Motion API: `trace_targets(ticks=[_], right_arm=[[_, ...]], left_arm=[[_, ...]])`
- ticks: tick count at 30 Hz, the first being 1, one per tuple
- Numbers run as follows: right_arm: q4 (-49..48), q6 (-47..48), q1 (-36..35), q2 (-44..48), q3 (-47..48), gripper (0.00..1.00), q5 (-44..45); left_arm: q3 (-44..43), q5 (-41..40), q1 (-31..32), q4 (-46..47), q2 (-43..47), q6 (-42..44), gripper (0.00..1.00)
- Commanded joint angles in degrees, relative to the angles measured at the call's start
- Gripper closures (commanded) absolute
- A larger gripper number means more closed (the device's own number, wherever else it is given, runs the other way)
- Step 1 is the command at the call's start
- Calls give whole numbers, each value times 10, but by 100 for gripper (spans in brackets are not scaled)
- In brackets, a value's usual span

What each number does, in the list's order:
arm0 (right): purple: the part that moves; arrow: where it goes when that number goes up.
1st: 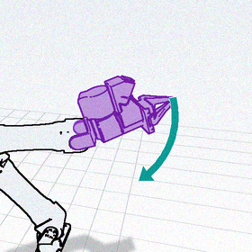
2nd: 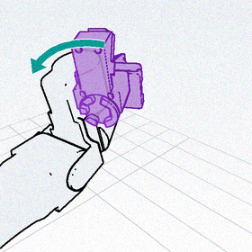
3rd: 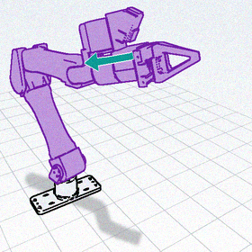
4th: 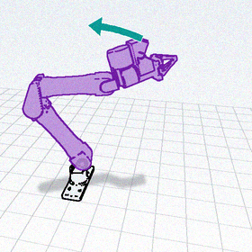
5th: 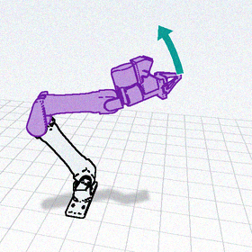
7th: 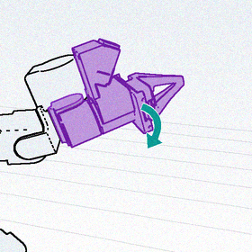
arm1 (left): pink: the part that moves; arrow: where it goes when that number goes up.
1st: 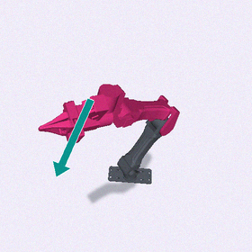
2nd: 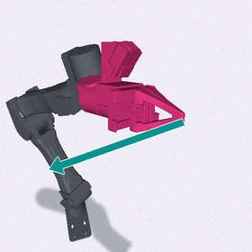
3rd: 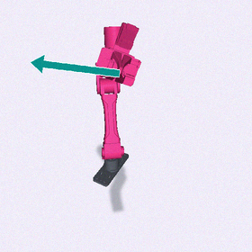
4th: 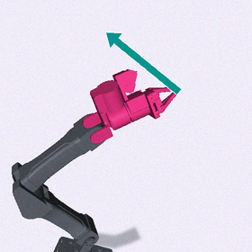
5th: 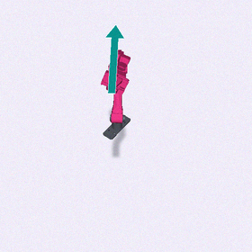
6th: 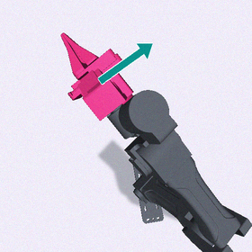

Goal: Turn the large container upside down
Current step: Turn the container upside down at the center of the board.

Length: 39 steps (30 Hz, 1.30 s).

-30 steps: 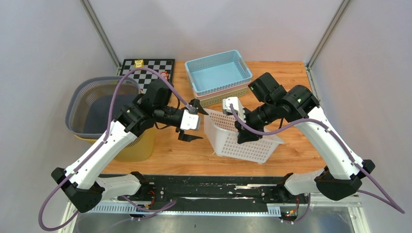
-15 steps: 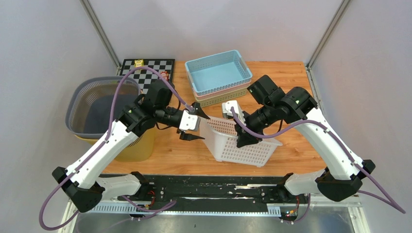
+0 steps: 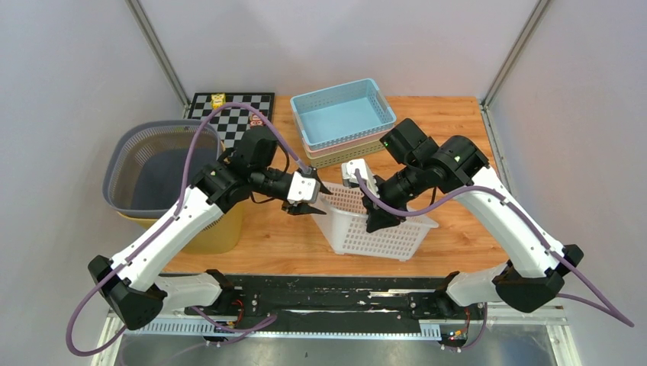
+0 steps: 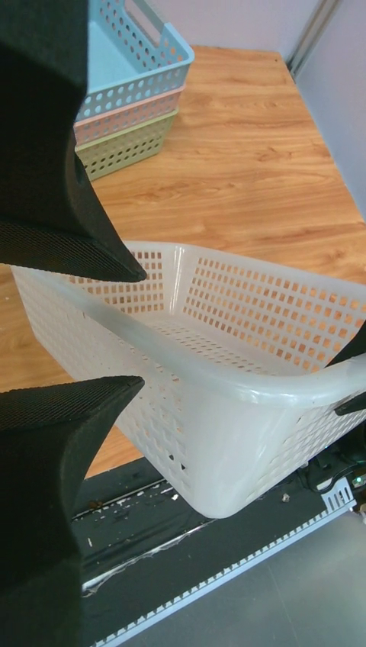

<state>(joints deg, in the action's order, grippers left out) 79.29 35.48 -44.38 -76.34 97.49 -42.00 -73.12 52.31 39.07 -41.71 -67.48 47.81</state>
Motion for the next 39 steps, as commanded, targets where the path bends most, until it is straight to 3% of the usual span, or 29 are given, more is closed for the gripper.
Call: trace_targets(ticks=[1,20,23,32,39], right_arm=[[-11,-1,-14,0,6,97,-7],[-12,-4,-18,10,14,94,33],[-17,-6,-18,13,13,86,44],[-41,-5,-18,38,1,49,103],[-75,-7,-18,76,5,35,177]], left_arm=[[12,8,-3,17,6,-7,52],[17,15,-3,18,16,-10,100],[23,22,-3,32,16,-30,100],[38,59,-3,62,10,-71,100],[46,78,-11,57,12,-58,100]])
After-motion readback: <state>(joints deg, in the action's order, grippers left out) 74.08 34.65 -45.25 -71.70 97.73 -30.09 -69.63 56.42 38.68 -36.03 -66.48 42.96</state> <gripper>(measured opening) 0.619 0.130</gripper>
